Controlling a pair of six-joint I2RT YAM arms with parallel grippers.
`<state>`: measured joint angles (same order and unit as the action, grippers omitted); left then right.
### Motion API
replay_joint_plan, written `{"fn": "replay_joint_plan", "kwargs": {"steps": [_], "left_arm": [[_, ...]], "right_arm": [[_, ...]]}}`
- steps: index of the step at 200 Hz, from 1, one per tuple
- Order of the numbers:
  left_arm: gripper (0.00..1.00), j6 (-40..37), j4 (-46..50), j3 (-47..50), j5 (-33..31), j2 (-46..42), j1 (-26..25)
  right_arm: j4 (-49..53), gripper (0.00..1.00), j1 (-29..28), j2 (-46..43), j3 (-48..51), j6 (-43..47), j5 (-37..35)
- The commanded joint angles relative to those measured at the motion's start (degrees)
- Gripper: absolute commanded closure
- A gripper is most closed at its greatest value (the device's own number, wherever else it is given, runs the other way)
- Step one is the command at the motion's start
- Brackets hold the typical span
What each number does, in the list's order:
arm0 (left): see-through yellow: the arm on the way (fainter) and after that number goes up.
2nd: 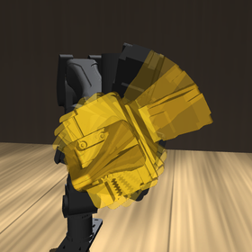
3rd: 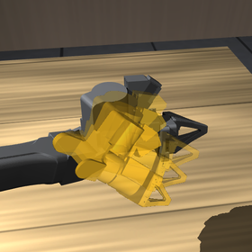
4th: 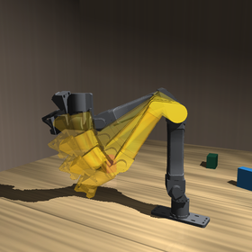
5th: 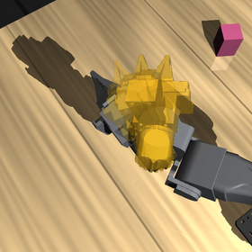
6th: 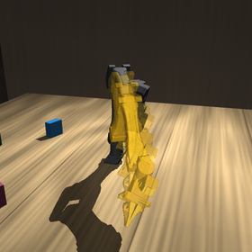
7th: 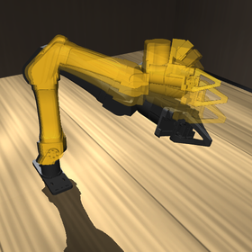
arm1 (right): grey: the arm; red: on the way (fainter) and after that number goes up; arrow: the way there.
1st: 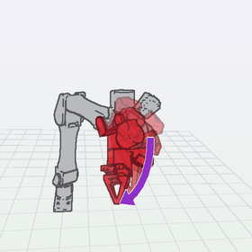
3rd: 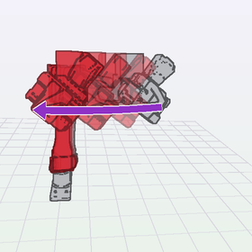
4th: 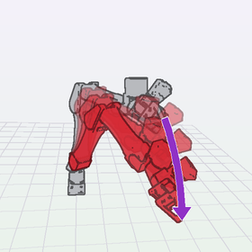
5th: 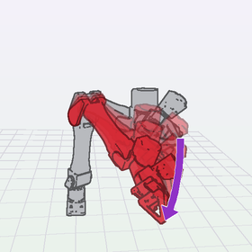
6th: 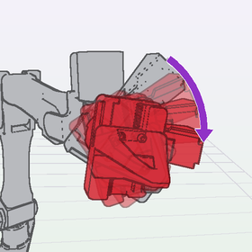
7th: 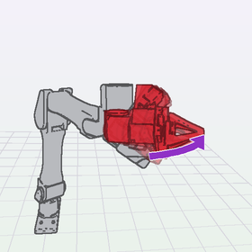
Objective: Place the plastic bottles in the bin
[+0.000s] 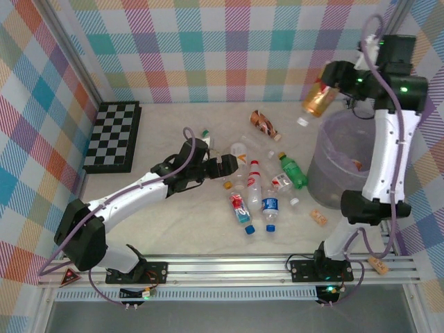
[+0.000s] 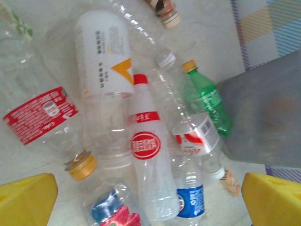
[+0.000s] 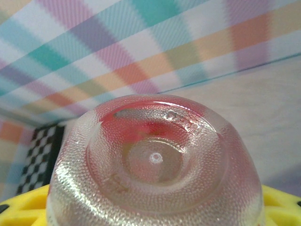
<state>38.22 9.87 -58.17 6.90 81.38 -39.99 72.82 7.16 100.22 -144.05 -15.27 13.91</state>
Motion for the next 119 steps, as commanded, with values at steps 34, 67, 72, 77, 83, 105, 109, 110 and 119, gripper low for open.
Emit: {"fn": "replay_joint_plan", "kwargs": {"steps": [34, 67, 72, 77, 83, 105, 109, 110, 119], "left_arm": [[0.00, 8.75, -5.15, 6.45, 3.70, 3.36, 0.37], [0.00, 11.38, -5.13, 8.82, 2.37, 3.04, 0.10], [0.00, 11.44, -4.66, 8.91, 2.05, 2.84, 0.05], [0.00, 11.44, -4.17, 8.99, 1.81, 2.74, -0.08], [0.00, 11.44, -3.62, 9.05, 1.60, 2.57, -0.18], [0.00, 12.26, -2.55, 9.86, 1.27, 1.92, -0.78], [0.00, 12.52, -2.41, 10.04, 1.23, 1.70, -0.91], [0.00, 12.60, -2.36, 10.11, 1.21, 1.64, -0.99], [0.00, 13.31, -1.76, 10.76, 1.06, 0.78, -1.25]], "right_arm": [[7.22, 0.62, 11.68, -6.36, 0.56, 3.91, -9.94], [6.83, 0.62, 12.79, -9.04, 8.35, 6.86, -16.15], [6.17, 0.62, 12.79, -9.64, 10.18, 7.00, -16.56], [5.52, 0.62, 12.86, -10.20, 12.24, 7.10, -16.89], [4.76, 0.62, 12.89, -10.82, 14.53, 7.03, -17.01], [1.63, 0.63, 13.00, -12.51, 22.18, 6.22, -15.74], [1.40, 0.63, 13.05, -12.62, 23.24, 6.21, -15.63], [1.34, 0.63, 13.01, -12.61, 23.57, 6.26, -15.61], [0.51, 0.63, 12.92, -12.70, 26.02, 6.16, -15.36]]}}
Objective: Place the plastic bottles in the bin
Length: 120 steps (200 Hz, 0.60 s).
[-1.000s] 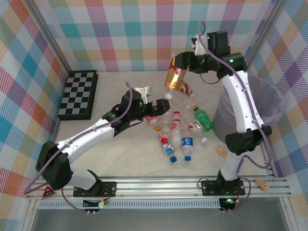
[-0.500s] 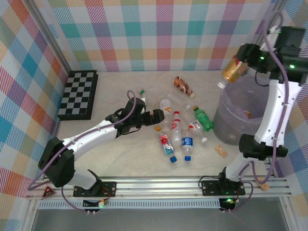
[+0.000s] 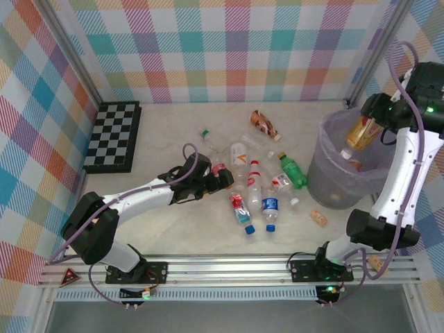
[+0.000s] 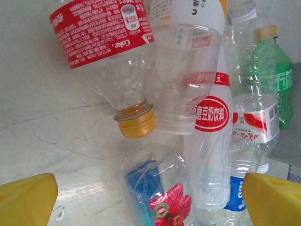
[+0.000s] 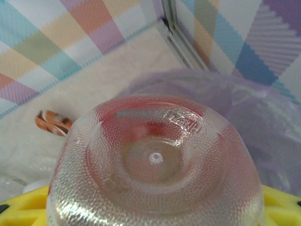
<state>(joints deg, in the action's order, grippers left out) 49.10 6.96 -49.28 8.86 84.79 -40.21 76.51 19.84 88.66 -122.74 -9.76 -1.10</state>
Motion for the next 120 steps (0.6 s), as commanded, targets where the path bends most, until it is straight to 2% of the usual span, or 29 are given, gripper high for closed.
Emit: {"fn": "replay_joint_plan", "kwargs": {"steps": [1, 38, 120], "left_arm": [[0.00, 2.50, 1.22, 1.93, -0.98, -2.71, -1.07], [0.00, 5.70, 2.66, 5.74, -3.76, -7.62, -2.62], [0.00, 7.95, 3.50, 5.95, -5.14, -8.30, -5.27]], "right_arm": [[-3.33, 0.63, 0.27, -1.17, 5.06, 0.68, -0.33], [-8.03, 0.63, 0.29, -1.10, 15.40, 0.09, 1.49], [-17.91, 0.58, 0.12, 1.77, 33.60, -0.87, 3.78]]}}
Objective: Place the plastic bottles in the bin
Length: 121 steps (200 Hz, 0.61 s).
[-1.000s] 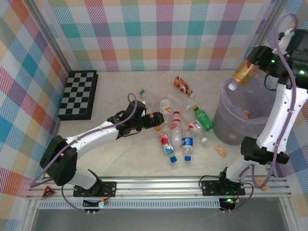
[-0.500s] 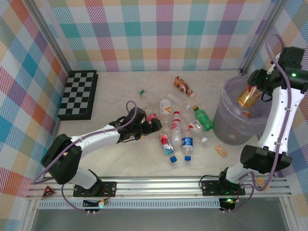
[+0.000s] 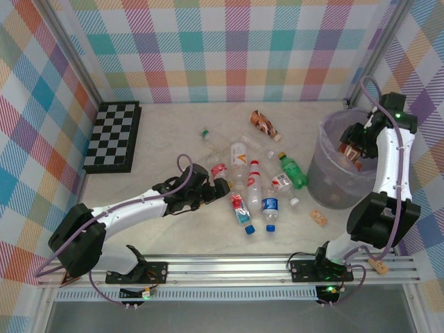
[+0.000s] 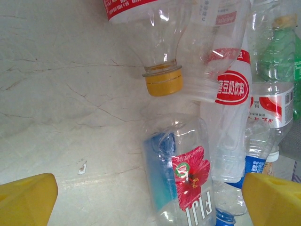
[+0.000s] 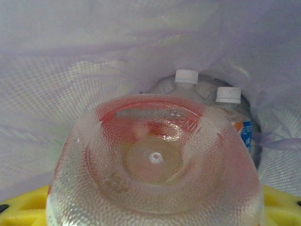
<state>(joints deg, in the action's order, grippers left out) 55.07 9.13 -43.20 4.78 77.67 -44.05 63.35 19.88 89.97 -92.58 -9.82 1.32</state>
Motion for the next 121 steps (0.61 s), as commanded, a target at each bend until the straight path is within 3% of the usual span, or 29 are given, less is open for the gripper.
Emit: {"fn": "replay_joint_plan", "kwargs": {"steps": [1, 36, 98, 121], "left_arm": [[0.00, 2.15, 1.29, -0.04, -1.16, -1.15, -1.49], [0.02, 9.70, -6.78, 5.29, -0.02, -0.26, -2.94], [0.02, 12.43, -4.44, 3.90, -1.93, 0.73, -6.51], [0.02, 13.90, -4.23, 3.79, -2.22, 0.93, -8.07]], "right_arm": [[-4.88, 0.58, 0.07, 0.51, 3.54, -0.90, 1.38], [-8.96, 0.48, 0.08, 1.11, 8.35, -2.47, 2.98], [-6.58, 0.13, 0.14, 0.20, 6.88, -2.80, 0.14], [-4.77, 0.10, 0.07, -2.60, 5.06, -2.76, 0.30]]}}
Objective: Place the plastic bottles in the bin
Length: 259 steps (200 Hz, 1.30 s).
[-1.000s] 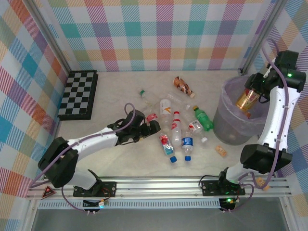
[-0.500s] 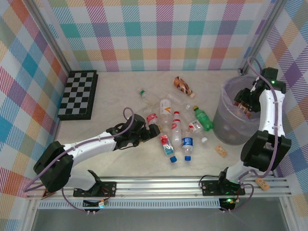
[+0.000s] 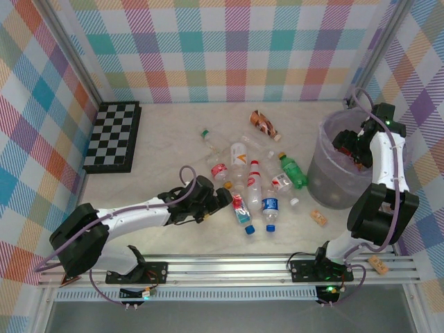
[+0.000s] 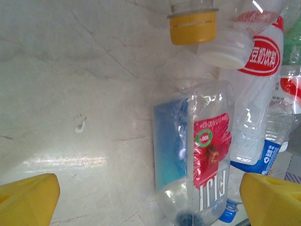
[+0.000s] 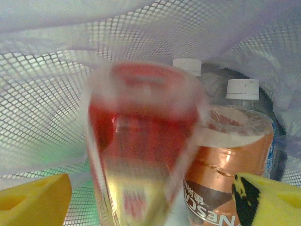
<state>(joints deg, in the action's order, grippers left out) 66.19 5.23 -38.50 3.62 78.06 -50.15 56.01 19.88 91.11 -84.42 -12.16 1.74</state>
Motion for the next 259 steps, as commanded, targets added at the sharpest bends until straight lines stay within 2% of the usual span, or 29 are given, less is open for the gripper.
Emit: {"fn": "replay_joint_plan", "kwargs": {"steps": [1, 29, 56, 114, 135, 181, 259], "left_arm": [[0.02, 2.83, -0.28, -0.94, -1.11, 0.57, -2.06], [0.03, 3.64, 0.68, -2.13, -2.20, 1.03, -4.75], [0.03, 3.70, 0.35, -3.59, -3.13, 3.16, -8.76], [0.03, 7.14, -3.57, -4.07, -7.22, 7.00, -16.31], [0.03, 6.52, -4.41, -6.22, -7.55, 9.83, -16.76], [0.04, 0.99, 3.14, -13.95, -11.14, 15.36, -16.71], [0.14, 1.90, 3.42, -13.60, -10.82, 19.69, -16.60]], "right_arm": [[2.68, 0.10, 0.07, -3.83, -3.19, -0.37, -0.09], [5.73, 0.10, 0.16, -7.42, -6.16, -0.11, 0.63], [4.65, 0.06, 1.08, -12.61, -7.15, -1.49, 2.16], [2.33, 0.06, 0.91, -18.58, -8.67, -3.57, 13.17], [2.44, 0.06, 0.52, -20.03, -7.46, -3.26, 15.31], [1.82, 0.06, 0.34, -22.09, -4.46, -2.78, 17.81], [-0.85, 0.06, 0.32, -22.64, -4.35, -4.44, 21.93]]}}
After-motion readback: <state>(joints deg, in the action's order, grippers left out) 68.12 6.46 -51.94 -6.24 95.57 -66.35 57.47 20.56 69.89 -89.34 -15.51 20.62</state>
